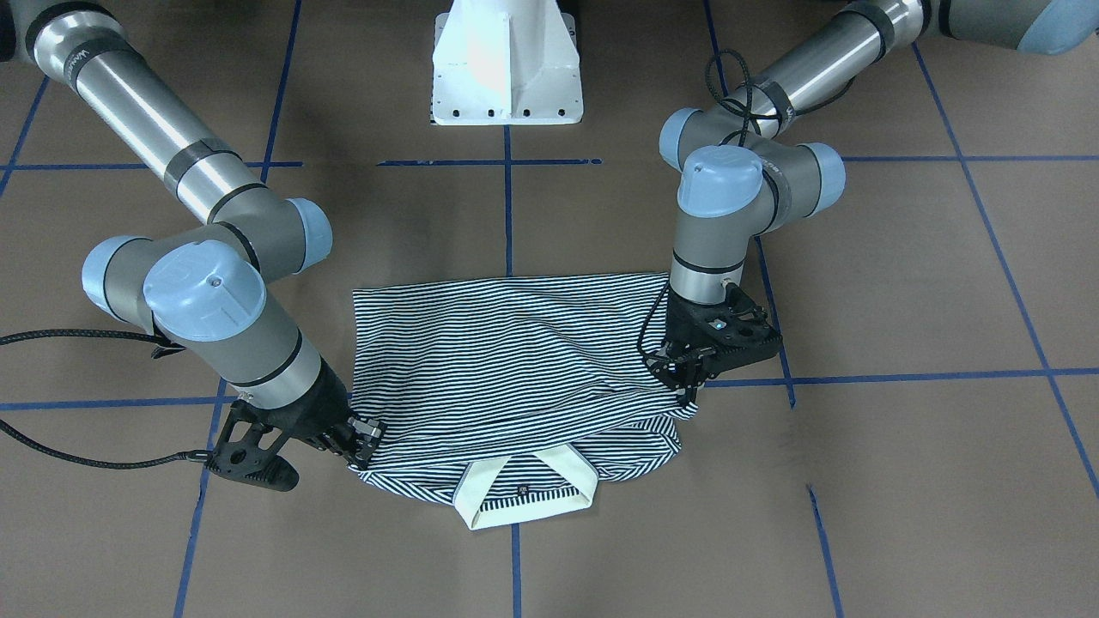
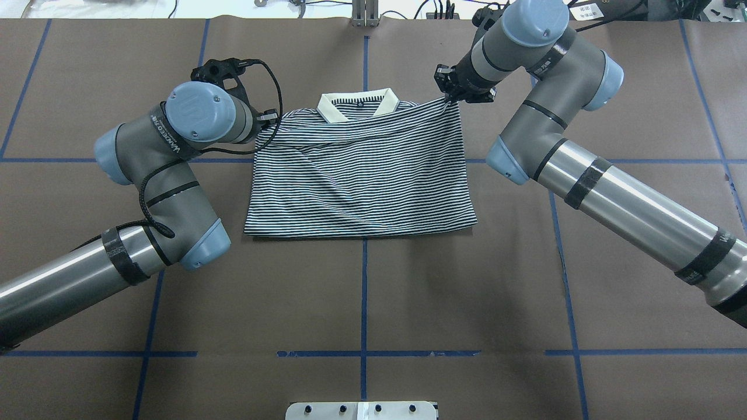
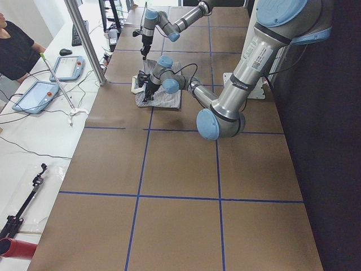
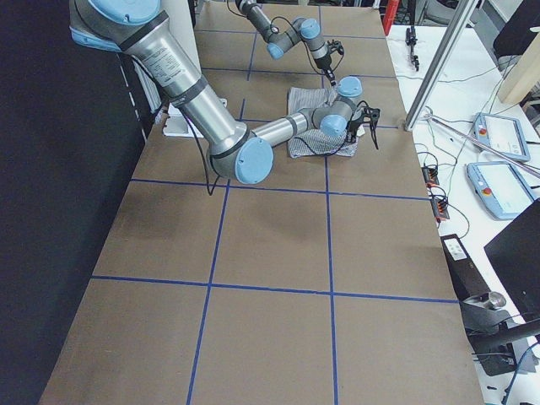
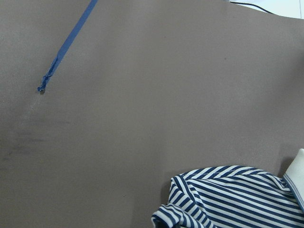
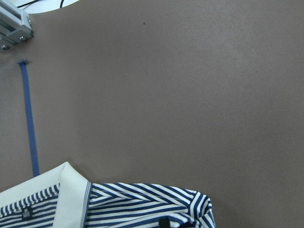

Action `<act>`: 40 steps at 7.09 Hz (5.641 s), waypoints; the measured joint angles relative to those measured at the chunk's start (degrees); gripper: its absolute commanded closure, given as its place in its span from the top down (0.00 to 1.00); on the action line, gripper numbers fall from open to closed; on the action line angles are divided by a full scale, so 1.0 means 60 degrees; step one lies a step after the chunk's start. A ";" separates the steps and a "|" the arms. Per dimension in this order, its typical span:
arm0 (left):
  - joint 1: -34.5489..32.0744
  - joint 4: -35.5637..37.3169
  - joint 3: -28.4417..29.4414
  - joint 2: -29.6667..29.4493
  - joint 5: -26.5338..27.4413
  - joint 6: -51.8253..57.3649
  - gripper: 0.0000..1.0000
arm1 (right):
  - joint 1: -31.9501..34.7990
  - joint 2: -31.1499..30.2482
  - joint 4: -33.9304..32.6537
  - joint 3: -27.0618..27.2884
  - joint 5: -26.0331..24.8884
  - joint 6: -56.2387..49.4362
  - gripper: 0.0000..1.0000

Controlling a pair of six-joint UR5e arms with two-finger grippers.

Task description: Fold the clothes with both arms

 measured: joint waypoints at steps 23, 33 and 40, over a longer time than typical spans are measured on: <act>-0.0103 0.0454 -0.1617 -0.0045 -0.0806 -0.0207 1.00 | -0.2443 -0.3224 -0.2577 0.4420 -0.0657 0.0366 0.00; -0.0069 0.0454 -0.1640 -0.0109 -0.0806 -0.0326 1.00 | -0.3218 -0.5416 -0.3473 0.7477 -0.0300 0.0531 0.00; 0.0429 0.0649 -0.1755 -0.0163 -0.0826 -0.0540 1.00 | -0.6872 -0.8427 -0.3436 1.0149 -0.0762 0.2158 1.00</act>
